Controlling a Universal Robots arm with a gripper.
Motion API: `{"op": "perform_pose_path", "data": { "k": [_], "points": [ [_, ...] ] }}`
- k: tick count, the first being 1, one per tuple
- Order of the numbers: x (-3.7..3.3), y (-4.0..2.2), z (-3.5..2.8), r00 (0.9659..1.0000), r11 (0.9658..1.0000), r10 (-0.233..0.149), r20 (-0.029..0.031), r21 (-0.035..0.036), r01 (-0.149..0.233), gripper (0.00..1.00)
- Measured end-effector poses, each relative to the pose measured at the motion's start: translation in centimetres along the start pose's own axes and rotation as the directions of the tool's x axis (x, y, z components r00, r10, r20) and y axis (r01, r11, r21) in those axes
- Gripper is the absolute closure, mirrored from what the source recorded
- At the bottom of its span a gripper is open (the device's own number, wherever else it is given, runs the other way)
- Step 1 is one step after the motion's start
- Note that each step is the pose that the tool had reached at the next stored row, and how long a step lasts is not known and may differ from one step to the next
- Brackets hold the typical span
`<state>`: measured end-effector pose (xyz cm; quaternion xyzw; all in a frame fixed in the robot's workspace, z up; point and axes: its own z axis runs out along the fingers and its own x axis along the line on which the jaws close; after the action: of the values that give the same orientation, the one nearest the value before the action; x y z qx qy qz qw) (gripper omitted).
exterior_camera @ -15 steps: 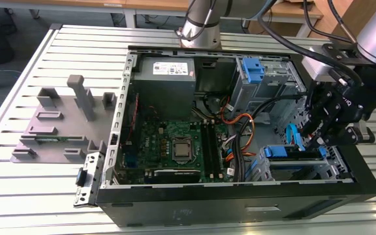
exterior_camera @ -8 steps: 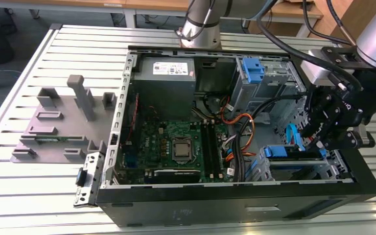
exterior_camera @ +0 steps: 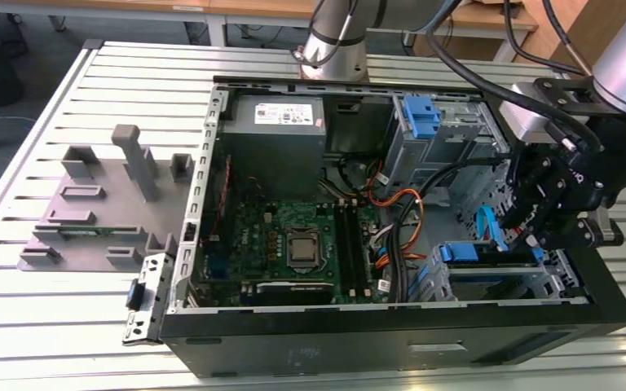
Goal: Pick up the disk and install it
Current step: 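Insert the second disk wire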
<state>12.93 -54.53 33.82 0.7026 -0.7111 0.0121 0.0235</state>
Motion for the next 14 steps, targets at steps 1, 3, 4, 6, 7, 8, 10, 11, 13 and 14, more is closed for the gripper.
{"op": "perform_pose_path", "data": {
  "k": [1, 3, 4, 6, 7, 8, 10, 11, 13, 14],
  "points": [
    [0.00, 0.11, 0.01, 1.0000, 1.0000, 0.000, 0.0003, 0.0014, 0.000, 0.63],
    [0.01, 0.49, 0.01, 1.0000, 1.0000, 0.000, 0.0018, 0.0057, 0.000, 0.63],
    [0.01, 0.67, 0.01, 1.0000, 1.0000, 0.000, 0.0024, 0.0078, 0.000, 0.63],
    [0.02, 0.82, 0.01, 1.0000, 1.0000, 0.000, 0.0026, 0.0093, 0.000, 0.63],
    [0.02, 0.83, -0.03, 1.0000, 1.0000, 0.000, 0.0025, 0.0095, 0.000, 0.63],
    [0.01, 0.83, -0.12, 1.0000, 1.0000, 0.000, 0.0023, 0.0096, 0.000, 0.63],
    [0.03, 0.84, -0.38, 1.0000, 1.0000, 0.000, 0.0026, 0.0096, 0.000, 0.63],
    [0.04, 0.84, -0.57, 1.0000, 1.0000, 0.000, 0.0025, 0.0096, 0.000, 0.63],
    [0.06, 0.85, -1.01, 1.0000, 1.0000, 0.000, 0.0025, 0.0096, 0.000, 0.63],
    [0.07, 0.85, -1.21, 1.0000, 1.0000, 0.000, 0.0026, 0.0096, 0.000, 0.63]
  ]
}}
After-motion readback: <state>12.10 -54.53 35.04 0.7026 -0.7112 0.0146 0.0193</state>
